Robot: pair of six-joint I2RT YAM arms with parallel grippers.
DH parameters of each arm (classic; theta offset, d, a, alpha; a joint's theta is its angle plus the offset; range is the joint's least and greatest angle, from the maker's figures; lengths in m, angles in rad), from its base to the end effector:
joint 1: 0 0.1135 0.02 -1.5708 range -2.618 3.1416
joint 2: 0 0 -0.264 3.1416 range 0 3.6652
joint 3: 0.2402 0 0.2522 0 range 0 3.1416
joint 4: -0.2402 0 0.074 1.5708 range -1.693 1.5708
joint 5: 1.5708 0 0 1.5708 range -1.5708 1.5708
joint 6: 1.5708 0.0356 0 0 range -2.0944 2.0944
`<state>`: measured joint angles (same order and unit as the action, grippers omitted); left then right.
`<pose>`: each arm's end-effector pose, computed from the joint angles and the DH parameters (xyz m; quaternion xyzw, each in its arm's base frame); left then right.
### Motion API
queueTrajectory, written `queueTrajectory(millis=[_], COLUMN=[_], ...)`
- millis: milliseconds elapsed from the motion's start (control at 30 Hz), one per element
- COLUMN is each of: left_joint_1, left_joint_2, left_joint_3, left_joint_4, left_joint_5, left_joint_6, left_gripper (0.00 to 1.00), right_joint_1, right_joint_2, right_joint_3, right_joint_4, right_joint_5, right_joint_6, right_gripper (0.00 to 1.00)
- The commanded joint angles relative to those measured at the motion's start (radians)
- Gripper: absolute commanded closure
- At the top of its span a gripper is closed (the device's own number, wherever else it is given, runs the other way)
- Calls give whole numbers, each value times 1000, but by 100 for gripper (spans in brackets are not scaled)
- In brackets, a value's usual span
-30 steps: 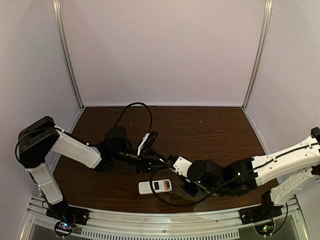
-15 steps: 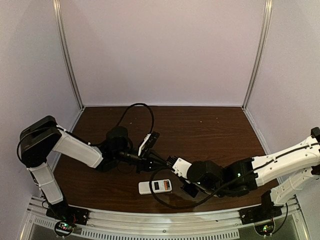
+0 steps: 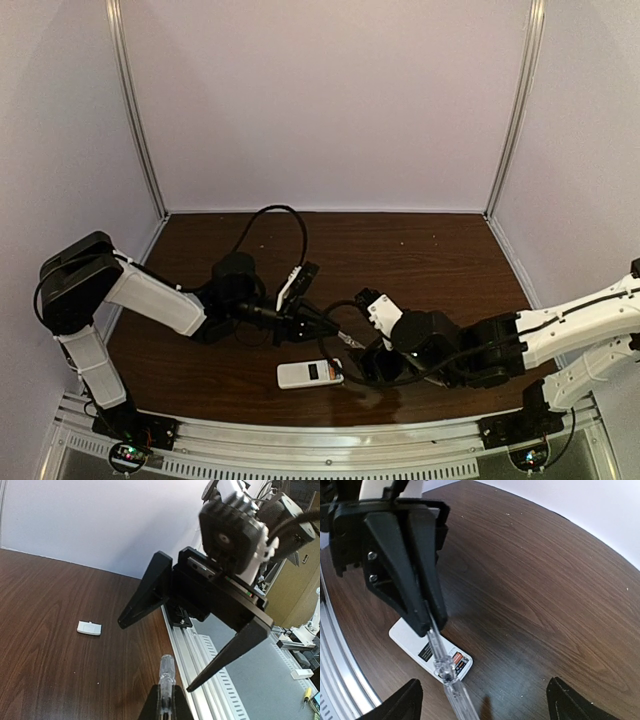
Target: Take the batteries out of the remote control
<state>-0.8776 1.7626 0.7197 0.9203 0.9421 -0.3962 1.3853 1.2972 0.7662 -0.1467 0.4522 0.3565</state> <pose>0.1950 -0.2798 0.1797 0.4511 0.5766 -0.6244 0.2724 0.0656 0.2653 0.2289 -0.3482 0.8129 0.1917 0.4258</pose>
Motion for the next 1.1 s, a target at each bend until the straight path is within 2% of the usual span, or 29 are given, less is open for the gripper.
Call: queueTrajectory(millis=[0,233,533,833,1067], left_joint_1=[5,5,5,5,5], left_joint_2=[-12,-24,-2,3,-28], left_joint_3=[-20,-43,-46,-53,-93], left_joint_4=[71,148,336,460,509], left_joint_5=[-12,-31,-64,-34,-59], left_joint_6=[-9,-45,-191,-293,-318], left_gripper=[100,100,100,100,100], right_joint_1=[-44,-145,-202,-223,-224], right_joint_2=[-85,-190,-217,-191,-76], right_joint_3=[-91,-277,-440,-501,-466], right_joint_4=[160,510,903,1113,1253], right_joint_5=[-96,-311,-460,-541,-599], right_joint_6=[137,237,260,277,289], right_gripper=[10,12,15,18,24])
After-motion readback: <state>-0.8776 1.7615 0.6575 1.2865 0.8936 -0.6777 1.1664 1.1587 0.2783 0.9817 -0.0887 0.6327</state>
